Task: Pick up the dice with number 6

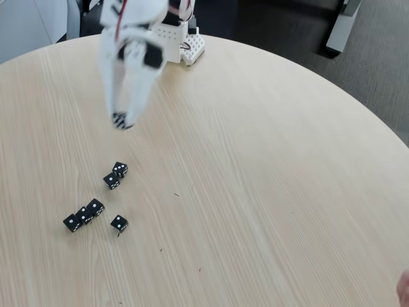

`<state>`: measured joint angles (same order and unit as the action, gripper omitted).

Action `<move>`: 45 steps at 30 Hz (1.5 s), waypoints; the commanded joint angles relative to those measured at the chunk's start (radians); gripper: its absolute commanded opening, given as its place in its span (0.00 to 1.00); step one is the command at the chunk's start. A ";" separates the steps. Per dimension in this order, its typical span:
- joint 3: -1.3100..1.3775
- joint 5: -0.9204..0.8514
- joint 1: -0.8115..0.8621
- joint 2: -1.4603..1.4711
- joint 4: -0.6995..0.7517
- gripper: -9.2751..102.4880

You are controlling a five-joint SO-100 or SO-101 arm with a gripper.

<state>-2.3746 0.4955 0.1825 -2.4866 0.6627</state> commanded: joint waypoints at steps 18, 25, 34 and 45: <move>-0.155 -0.202 -0.405 -0.262 0.497 0.08; -0.367 -0.227 -0.399 -0.313 0.492 0.08; -0.592 -0.321 -0.383 -0.655 0.502 0.08; -0.607 -0.377 -0.299 -0.683 0.503 0.08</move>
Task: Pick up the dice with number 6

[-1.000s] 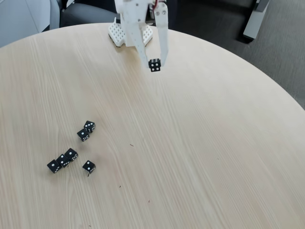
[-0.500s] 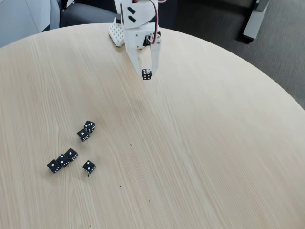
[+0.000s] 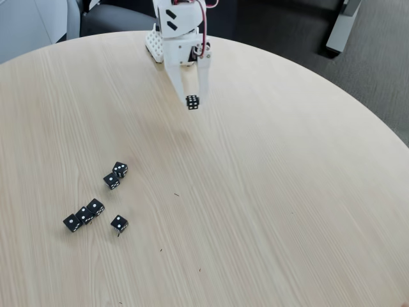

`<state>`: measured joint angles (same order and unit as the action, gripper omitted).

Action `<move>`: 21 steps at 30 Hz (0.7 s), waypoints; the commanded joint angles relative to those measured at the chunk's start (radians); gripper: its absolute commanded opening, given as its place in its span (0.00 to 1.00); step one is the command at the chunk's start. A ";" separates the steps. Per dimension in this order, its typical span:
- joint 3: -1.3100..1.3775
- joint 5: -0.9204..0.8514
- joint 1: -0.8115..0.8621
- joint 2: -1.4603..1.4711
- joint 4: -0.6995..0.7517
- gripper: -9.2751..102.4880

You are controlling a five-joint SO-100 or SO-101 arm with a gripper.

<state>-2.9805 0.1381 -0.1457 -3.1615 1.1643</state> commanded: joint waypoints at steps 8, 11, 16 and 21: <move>-0.002 0.002 0.057 -0.009 0.005 0.08; -0.002 0.035 0.057 -0.009 0.005 0.08; -0.002 0.117 0.058 -0.009 0.003 0.08; -0.002 0.183 0.060 -0.009 0.003 0.08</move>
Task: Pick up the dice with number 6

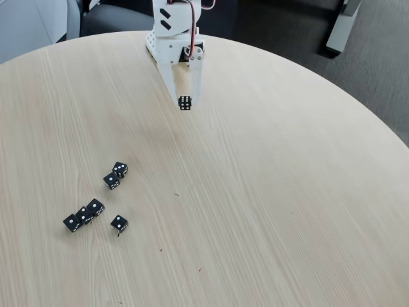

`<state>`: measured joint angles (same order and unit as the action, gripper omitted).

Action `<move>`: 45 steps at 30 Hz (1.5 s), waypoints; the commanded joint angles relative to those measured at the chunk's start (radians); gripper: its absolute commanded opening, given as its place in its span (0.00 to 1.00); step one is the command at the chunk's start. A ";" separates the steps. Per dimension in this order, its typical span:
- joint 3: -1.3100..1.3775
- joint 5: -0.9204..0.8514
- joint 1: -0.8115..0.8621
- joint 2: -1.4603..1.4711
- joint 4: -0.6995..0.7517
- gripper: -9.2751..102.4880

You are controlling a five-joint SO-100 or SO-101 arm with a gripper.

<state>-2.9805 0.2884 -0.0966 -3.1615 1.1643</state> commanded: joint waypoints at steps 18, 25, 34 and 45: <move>-0.002 -0.038 0.097 -0.008 0.003 0.08; -0.002 -0.083 0.169 -0.012 0.005 0.08; -0.002 -0.101 0.167 -0.011 0.005 0.08; -0.002 -0.083 0.169 -0.009 0.005 0.09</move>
